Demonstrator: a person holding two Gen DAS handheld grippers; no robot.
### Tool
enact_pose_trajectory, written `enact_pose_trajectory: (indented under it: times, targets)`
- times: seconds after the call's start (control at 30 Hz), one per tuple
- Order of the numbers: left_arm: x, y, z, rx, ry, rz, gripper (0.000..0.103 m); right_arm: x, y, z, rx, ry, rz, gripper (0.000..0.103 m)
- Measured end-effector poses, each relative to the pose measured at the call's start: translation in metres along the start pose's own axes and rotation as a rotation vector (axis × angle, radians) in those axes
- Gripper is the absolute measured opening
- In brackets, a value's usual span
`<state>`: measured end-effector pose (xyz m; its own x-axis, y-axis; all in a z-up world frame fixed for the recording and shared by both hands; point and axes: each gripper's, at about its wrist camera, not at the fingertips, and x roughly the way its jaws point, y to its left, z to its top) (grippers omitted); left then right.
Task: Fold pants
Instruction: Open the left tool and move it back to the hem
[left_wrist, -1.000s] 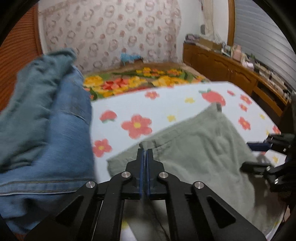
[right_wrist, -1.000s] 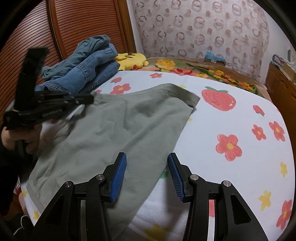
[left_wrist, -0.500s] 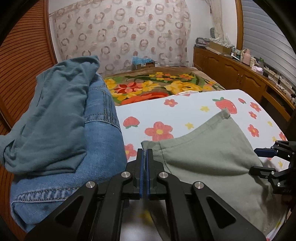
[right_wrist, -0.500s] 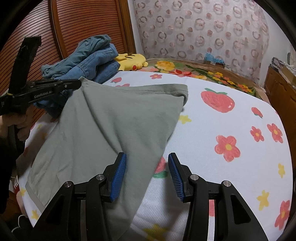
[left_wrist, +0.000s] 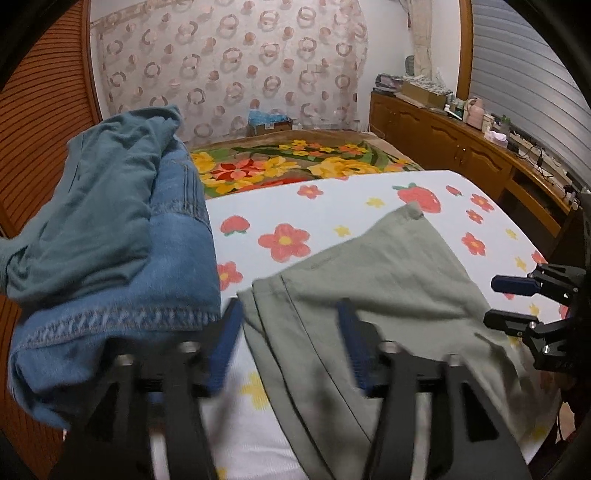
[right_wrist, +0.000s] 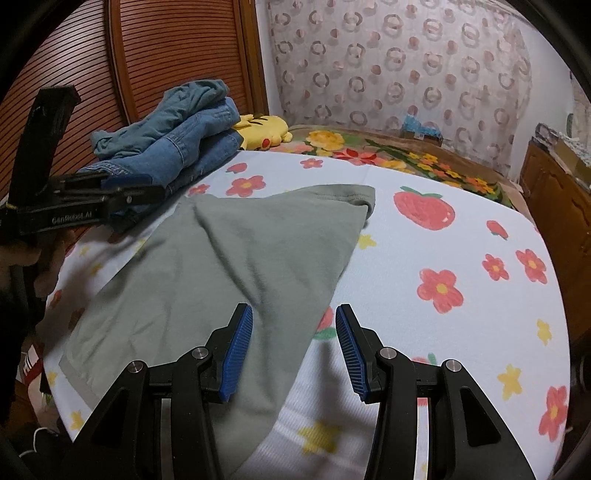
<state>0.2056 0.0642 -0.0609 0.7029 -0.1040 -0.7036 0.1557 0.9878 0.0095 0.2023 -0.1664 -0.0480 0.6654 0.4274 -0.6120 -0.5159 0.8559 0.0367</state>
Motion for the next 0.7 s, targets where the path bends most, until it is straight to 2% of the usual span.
enact_pose_trajectory:
  times: [0.1,0.17,0.23,0.7]
  targets:
    - [-0.006,-0.005,-0.009,0.001,0.003,-0.03,0.076,-0.006,0.002,-0.005,0.005,-0.005,0.0,0.049]
    - [-0.008,-0.01,-0.015,0.01,0.007,-0.029,0.076,-0.01,0.005,-0.008,0.009,-0.005,-0.005,0.049]
    - [-0.011,-0.014,-0.022,0.011,0.01,-0.032,0.076,-0.014,0.008,-0.012,0.016,-0.007,-0.004,0.054]
    - [-0.026,-0.034,-0.06,0.017,0.044,-0.041,0.076,-0.03,0.019,-0.04,0.045,0.009,-0.03,0.054]
